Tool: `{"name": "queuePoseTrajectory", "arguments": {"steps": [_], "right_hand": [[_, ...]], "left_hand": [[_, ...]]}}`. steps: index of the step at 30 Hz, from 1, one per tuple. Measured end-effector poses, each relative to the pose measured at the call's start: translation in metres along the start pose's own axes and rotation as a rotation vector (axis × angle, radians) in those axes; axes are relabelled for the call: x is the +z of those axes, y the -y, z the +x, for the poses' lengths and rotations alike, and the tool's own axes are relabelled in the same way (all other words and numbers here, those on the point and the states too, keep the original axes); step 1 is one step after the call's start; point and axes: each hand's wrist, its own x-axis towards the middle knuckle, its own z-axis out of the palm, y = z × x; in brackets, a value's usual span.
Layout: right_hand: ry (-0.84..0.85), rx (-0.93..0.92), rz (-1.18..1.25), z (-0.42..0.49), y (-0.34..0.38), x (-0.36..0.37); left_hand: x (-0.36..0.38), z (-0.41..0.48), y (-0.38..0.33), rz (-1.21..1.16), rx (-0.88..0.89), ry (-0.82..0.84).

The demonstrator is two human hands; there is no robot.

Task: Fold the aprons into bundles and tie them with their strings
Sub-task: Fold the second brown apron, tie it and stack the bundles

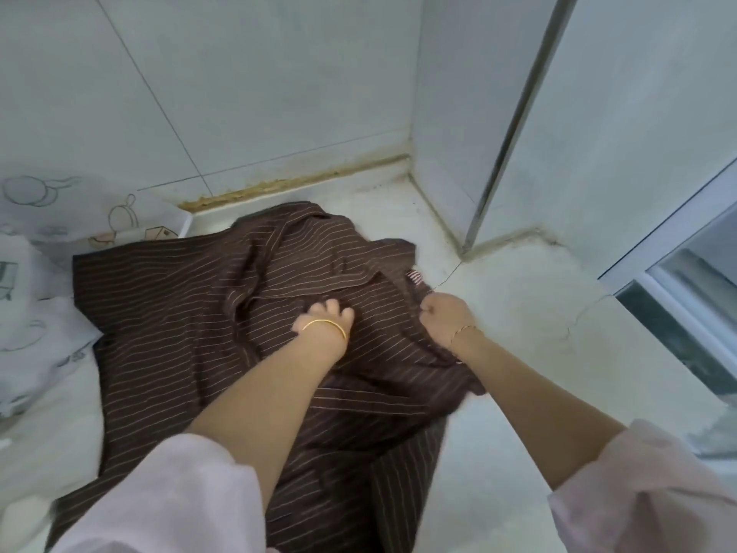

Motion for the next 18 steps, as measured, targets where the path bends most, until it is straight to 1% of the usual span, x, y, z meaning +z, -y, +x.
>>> {"name": "queuePoseTrajectory", "arguments": {"steps": [2, 3, 4, 5, 7, 8, 10, 11, 13, 14, 15, 18], "right_hand": [[-0.048, 0.057, 0.211, 0.004, -0.001, -0.008], [-0.108, 0.099, 0.242, 0.006, -0.006, -0.012], [-0.155, 0.152, 0.216, 0.004, -0.012, -0.016], [-0.177, 0.198, 0.165, 0.003, -0.020, -0.019], [-0.210, 0.231, 0.065, -0.001, -0.035, -0.024], [-0.249, 0.192, 0.022, -0.002, -0.039, -0.025], [-0.301, 0.008, -0.051, -0.007, -0.040, -0.027], [-0.279, -0.109, -0.086, -0.011, -0.042, -0.027], [-0.163, -0.341, -0.209, -0.018, -0.042, -0.023], [-0.094, -0.410, -0.272, -0.020, -0.043, -0.019], [-0.019, -0.426, -0.313, -0.021, -0.043, -0.017], [0.191, -0.315, -0.314, -0.018, -0.046, -0.021]], "left_hand": [[0.000, -0.008, 0.012, 0.006, -0.141, 0.110], [-0.002, -0.011, 0.015, 0.033, -0.177, 0.142], [-0.007, -0.010, 0.015, 0.061, -0.173, 0.133], [-0.014, -0.009, 0.012, 0.065, -0.141, 0.074], [-0.029, -0.001, -0.005, -0.040, -0.055, -0.131], [-0.037, 0.003, -0.015, -0.116, -0.021, -0.217], [-0.050, 0.011, -0.031, -0.240, 0.029, -0.300], [-0.054, 0.017, -0.039, -0.286, 0.053, -0.303], [-0.060, 0.026, -0.049, -0.340, 0.091, -0.297], [-0.063, 0.031, -0.055, -0.332, 0.100, -0.303], [-0.066, 0.035, -0.059, -0.299, 0.092, -0.315], [-0.069, 0.044, -0.065, -0.206, -0.009, -0.341]]}}
